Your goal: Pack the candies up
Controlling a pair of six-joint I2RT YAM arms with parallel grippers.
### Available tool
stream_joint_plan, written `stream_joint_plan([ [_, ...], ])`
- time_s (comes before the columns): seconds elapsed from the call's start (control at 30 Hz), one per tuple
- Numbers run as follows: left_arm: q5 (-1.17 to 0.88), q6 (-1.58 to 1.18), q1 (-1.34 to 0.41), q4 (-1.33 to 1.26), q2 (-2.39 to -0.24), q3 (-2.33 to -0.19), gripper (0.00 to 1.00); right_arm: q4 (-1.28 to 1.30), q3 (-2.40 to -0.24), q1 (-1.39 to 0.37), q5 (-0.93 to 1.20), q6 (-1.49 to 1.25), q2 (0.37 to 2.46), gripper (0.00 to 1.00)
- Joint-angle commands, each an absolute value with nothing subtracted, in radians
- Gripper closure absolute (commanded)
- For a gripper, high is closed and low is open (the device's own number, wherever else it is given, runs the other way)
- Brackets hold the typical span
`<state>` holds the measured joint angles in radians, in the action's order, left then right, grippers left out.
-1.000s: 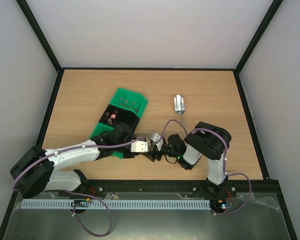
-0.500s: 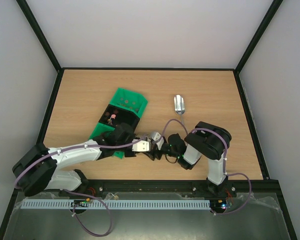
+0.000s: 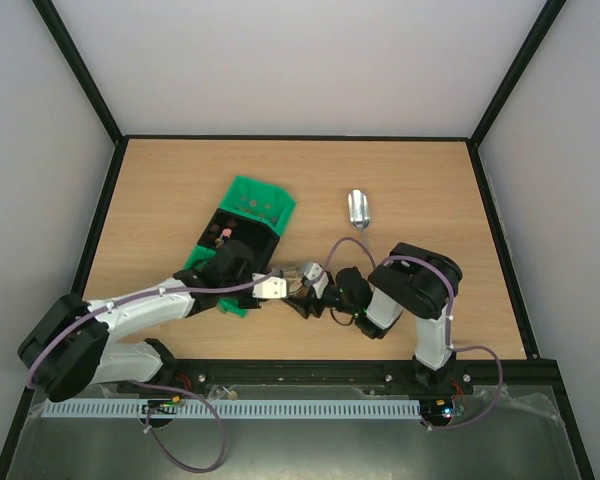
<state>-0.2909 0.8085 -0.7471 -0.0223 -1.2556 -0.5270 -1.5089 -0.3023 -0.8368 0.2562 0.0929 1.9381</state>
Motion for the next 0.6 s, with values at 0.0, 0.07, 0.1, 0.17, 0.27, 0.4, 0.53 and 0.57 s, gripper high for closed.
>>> stream_joint_plan([
  [0.0,-0.157,0.832,-0.643,0.126,-1.223,-0.505,0.79,-1.503,-0.277,-0.848,0.334,0.102,1.954,0.84],
  [0.07,-0.181,0.833,-0.637,0.165,-1.185,-0.505,0.78,-1.505,-0.281,-0.848,0.33,0.094,1.956,0.84],
  [0.1,-0.194,0.826,-0.637,0.181,-1.164,-0.506,0.78,-1.506,-0.283,-0.848,0.329,0.091,1.957,0.84],
  [0.17,-0.217,0.797,-0.637,0.207,-1.128,-0.513,0.77,-1.506,-0.285,-0.848,0.325,0.083,1.958,0.84],
  [0.27,-0.253,0.712,-0.639,0.222,-1.104,-0.543,0.65,-1.506,-0.29,-0.848,0.309,0.073,1.959,0.84],
  [0.4,-0.313,0.531,-0.681,0.21,-1.139,-0.622,0.2,-1.506,-0.298,-0.847,0.29,0.058,1.964,0.85],
  [0.53,-0.315,0.352,-0.728,0.211,-1.244,-0.702,0.01,-1.503,-0.309,-0.848,0.26,0.04,1.969,0.85],
  [0.57,-0.309,0.318,-0.733,0.199,-1.261,-0.707,0.01,-1.503,-0.311,-0.848,0.254,0.036,1.97,0.85],
])
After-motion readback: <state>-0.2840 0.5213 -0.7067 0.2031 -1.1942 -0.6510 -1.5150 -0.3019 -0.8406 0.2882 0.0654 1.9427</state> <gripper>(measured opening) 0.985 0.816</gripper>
